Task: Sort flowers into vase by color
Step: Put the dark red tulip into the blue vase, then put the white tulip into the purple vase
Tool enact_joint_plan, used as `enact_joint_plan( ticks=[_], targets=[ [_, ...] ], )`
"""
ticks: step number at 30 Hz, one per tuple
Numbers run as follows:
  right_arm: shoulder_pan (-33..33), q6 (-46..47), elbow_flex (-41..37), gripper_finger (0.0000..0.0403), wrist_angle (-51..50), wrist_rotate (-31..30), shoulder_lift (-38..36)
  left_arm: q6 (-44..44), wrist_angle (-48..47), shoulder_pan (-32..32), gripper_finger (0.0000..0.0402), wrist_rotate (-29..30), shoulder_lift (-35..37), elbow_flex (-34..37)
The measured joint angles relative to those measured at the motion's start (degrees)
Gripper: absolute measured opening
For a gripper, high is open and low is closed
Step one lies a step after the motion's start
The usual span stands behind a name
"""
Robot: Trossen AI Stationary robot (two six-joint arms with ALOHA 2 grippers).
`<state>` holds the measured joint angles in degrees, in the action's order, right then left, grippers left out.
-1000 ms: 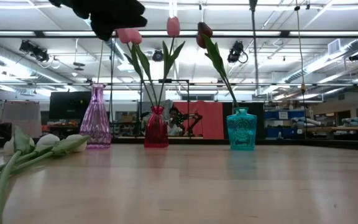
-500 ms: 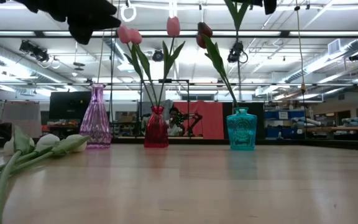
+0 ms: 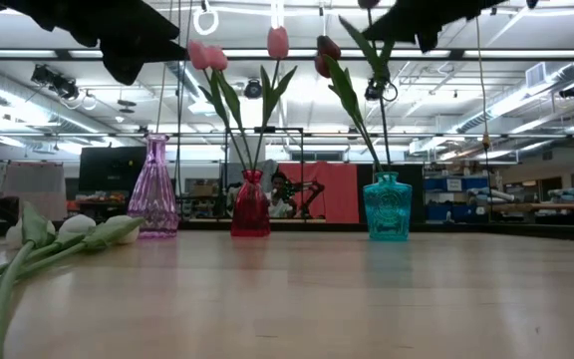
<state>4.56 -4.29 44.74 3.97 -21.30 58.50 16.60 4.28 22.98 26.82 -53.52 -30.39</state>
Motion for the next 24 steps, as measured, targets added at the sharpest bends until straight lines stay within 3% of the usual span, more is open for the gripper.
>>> enact_joint_plan(
  ticks=[7, 13, 18, 24],
  targets=[
    [1.7, 0.7, -3.7, 0.0037, 0.3, 0.5, 0.0, 0.2, -0.2, 0.0, 0.0161, -0.1, 0.0, 0.0],
    [2.7, 1.8, -3.5, 0.0093, -3.0, 1.9, 0.0, 0.2, -0.2, 0.0, 0.0161, -0.1, 0.0, 0.0],
    [2.7, 5.4, 1.9, 0.0136, -16.8, 1.9, 0.0, 0.2, -0.2, 0.0, 0.0161, -0.1, 0.0, 0.0],
    [1.3, 7.5, 9.2, 0.015, -29.7, 3.0, -0.1, -0.7, -0.2, 0.0, 0.0161, -0.1, 0.0, 0.0]
  ],
)
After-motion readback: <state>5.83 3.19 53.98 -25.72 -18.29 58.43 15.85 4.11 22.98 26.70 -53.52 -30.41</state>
